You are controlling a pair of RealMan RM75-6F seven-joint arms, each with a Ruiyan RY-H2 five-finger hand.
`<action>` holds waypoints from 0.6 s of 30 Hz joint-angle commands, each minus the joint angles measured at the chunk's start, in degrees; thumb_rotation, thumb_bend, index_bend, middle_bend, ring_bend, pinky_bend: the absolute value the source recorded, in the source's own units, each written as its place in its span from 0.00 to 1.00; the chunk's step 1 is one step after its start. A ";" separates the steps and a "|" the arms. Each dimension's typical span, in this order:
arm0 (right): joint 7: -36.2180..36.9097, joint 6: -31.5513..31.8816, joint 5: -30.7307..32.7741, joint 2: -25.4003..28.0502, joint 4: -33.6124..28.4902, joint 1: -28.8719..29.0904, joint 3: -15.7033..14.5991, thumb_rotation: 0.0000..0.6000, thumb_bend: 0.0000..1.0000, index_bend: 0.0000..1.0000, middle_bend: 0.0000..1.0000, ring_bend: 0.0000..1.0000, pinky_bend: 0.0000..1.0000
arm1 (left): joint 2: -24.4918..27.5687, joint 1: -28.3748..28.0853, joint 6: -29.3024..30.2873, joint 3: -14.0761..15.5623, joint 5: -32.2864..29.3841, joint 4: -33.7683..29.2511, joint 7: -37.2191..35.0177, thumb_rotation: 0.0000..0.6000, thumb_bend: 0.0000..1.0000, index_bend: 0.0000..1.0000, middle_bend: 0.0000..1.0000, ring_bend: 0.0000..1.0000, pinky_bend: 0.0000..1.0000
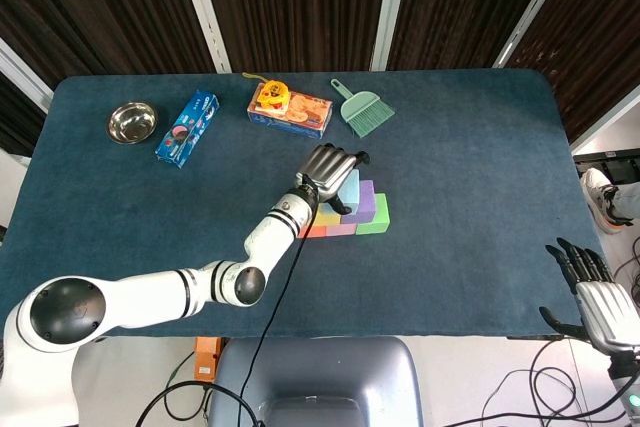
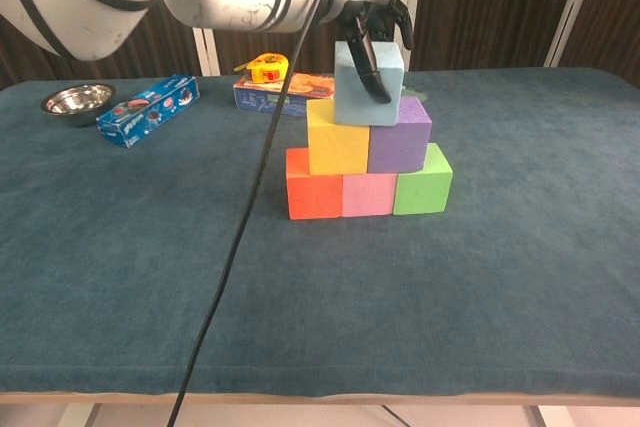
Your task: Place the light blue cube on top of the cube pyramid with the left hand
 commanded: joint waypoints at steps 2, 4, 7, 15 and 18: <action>0.02 -0.03 0.11 0.01 0.01 0.01 0.05 1.00 0.21 0.00 0.00 0.00 0.00 | -0.50 0.28 -0.26 -0.13 1.56 0.37 -1.00 1.00 0.05 0.28 0.46 0.30 0.26; -0.01 -0.12 0.22 0.05 -0.01 0.03 0.08 1.00 0.21 0.00 0.00 0.00 0.00 | -0.44 0.17 -0.02 0.03 1.77 0.37 -0.77 1.00 0.05 0.28 0.46 0.29 0.25; -0.18 -0.19 0.19 0.08 -0.06 0.03 0.02 1.00 0.21 0.00 0.00 0.00 0.00 | -0.51 0.22 0.31 -0.05 1.89 0.34 -0.95 0.99 0.05 0.28 0.46 0.29 0.24; -0.38 -0.29 0.25 0.05 -0.17 0.06 0.03 1.00 0.21 0.00 0.00 0.00 0.00 | 0.74 0.36 -0.39 -0.41 0.06 -0.39 -1.59 0.92 0.04 0.28 0.44 0.26 0.23; -0.54 -0.34 0.32 0.04 -0.24 0.09 0.07 1.00 0.21 0.00 0.00 0.00 0.00 | 1.03 0.39 -0.49 -0.36 -0.60 -0.42 -1.75 0.92 0.04 0.28 0.41 0.23 0.22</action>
